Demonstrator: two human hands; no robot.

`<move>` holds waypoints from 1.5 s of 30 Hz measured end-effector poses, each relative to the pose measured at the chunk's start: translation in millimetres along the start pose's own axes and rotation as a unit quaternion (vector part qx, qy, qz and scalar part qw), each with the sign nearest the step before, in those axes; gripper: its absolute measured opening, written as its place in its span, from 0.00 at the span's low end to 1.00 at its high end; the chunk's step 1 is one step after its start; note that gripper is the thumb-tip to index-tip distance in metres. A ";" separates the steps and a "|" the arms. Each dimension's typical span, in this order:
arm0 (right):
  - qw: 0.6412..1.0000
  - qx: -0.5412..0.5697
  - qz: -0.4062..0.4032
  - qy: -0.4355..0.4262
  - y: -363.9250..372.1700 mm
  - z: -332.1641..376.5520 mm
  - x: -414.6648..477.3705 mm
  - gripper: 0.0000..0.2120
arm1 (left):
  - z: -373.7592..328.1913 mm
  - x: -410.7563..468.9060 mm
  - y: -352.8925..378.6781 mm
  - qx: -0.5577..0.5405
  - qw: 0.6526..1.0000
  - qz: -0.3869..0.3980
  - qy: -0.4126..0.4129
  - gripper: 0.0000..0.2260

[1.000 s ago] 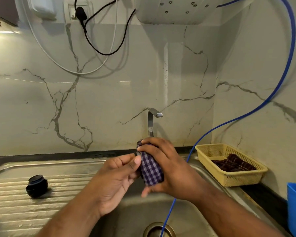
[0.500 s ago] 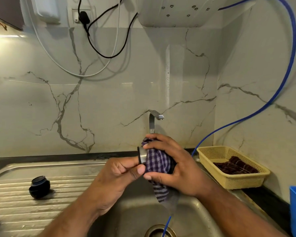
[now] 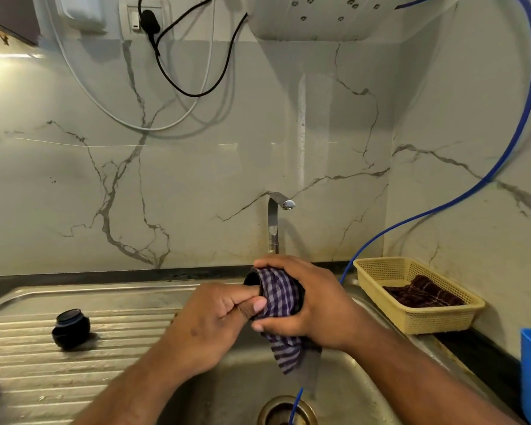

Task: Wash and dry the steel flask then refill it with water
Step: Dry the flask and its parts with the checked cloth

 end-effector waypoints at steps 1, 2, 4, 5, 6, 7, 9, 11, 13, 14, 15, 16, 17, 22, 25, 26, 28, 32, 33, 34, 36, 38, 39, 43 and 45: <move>0.999 -0.031 0.016 0.000 2.3 -0.1 -0.3 0.41 | 1.7 -0.4 1.0 -0.007 1.000 0.007 -0.002 0.19; 0.997 -0.071 0.034 -0.015 5.4 1.6 -0.4 0.42 | 4.0 0.2 1.1 -0.027 1.000 0.013 -0.007 0.19; 0.992 -0.110 0.054 -0.035 11.0 1.8 -0.8 0.43 | 7.3 1.5 -0.7 -0.082 0.996 0.014 -0.036 0.18; 0.994 -0.096 0.052 -0.017 12.3 -1.5 -0.8 0.42 | 8.2 1.3 -1.0 -0.086 0.995 0.014 -0.049 0.18; 0.997 -0.065 0.046 0.024 11.0 -5.3 -1.1 0.41 | 6.7 1.0 -0.7 -0.067 0.996 0.016 -0.054 0.17; 0.996 -0.020 0.044 0.077 8.6 -10.0 -1.0 0.39 | 4.7 0.4 1.5 -0.030 0.998 0.021 -0.046 0.17; 0.981 0.087 0.066 0.162 5.6 -17.8 -2.7 0.33 | -1.3 -2.3 7.3 0.033 0.999 0.033 -0.020 0.18; 0.972 0.139 0.066 0.177 1.3 -20.3 -3.5 0.31 | -4.3 -1.8 6.9 0.034 0.999 0.028 -0.012 0.17; 0.987 0.081 0.025 0.138 -2.5 -17.2 -1.9 0.35 | -0.1 -1.5 5.2 -0.041 0.998 0.023 -0.032 0.16; 0.993 0.019 0.012 0.113 -1.1 -13.5 -1.7 0.39 | 4.2 -1.3 5.5 -0.127 0.990 0.023 -0.061 0.15; 0.995 -0.059 0.006 0.076 2.7 -8.0 -1.4 0.41 | 7.7 -1.5 6.2 -0.218 0.971 0.021 -0.093 0.16; 0.989 -0.147 0.001 0.019 8.3 -0.7 -1.2 0.42 | 8.8 -2.4 7.0 -0.285 0.951 0.017 -0.121 0.17; 0.976 -0.214 -0.003 -0.030 14.1 4.7 -2.0 0.42 | 10.8 -3.1 7.1 -0.307 0.942 0.009 -0.134 0.18; 0.986 -0.162 0.015 0.029 16.2 5.0 0.6 0.42 | 3.3 -0.3 6.6 0.003 0.999 0.039 -0.032 0.16; 0.986 -0.112 0.062 0.104 10.3 -2.6 0.9 0.42 | 4.6 -2.9 14.3 0.091 0.993 0.078 0.020 0.14; 0.986 -0.107 0.062 0.109 8.8 -4.1 1.0 0.42 | 4.2 -2.6 16.0 0.081 0.993 0.086 0.020 0.15; 0.987 -0.125 0.038 0.092 8.8 -2.4 0.6 0.43 | 3.8 -1.8 14.4 -0.024 0.997 0.063 -0.024 0.14; 0.962 -0.271 0.028 -0.030 30.5 12.2 -2.9 0.47 | 16.1 -4.7 18.2 -0.324 0.928 -0.014 -0.185 0.17; 0.959 -0.278 0.029 -0.038 34.1 12.4 -3.7 0.47 | 16.8 -5.0 17.7 -0.309 0.932 -0.019 -0.190 0.16; 0.963 -0.266 0.030 -0.028 34.7 11.3 -3.6 0.47 | 16.9 -3.8 14.9 -0.238 0.957 -0.018 -0.167 0.16; 0.978 -0.205 0.040 0.021 28.8 7.4 -2.0 0.47 | 12.7 -2.3 14.5 -0.050 0.994 0.019 -0.092 0.15; 0.982 -0.150 0.074 0.085 17.6 2.0 -1.5 0.46 | 5.6 -2.1 18.7 0.046 0.997 0.065 -0.014 0.15; 0.980 -0.130 0.098 0.113 11.9 -0.8 -1.9 0.45 | 1.3 -2.1 21.0 0.090 0.992 0.080 0.030 0.13; 0.969 -0.024 0.159 0.185 -0.9 -11.4 -5.5 0.38 | -10.4 -1.1 21.7 0.178 0.967 0.106 0.150 0.09; 0.971 -0.018 0.156 0.181 3.3 -14.6 -5.1 0.37 | -6.2 -2.8 21.2 0.108 0.979 0.140 0.102 0.10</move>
Point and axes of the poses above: each hand's wrist, its own x-axis towards the middle knuckle, its own y-axis out of the palm, z = x × y, the point moved 6 cm from there along x, towards the middle knuckle, and after that the axes turned 11 degrees about x, right-handed, at the moved point
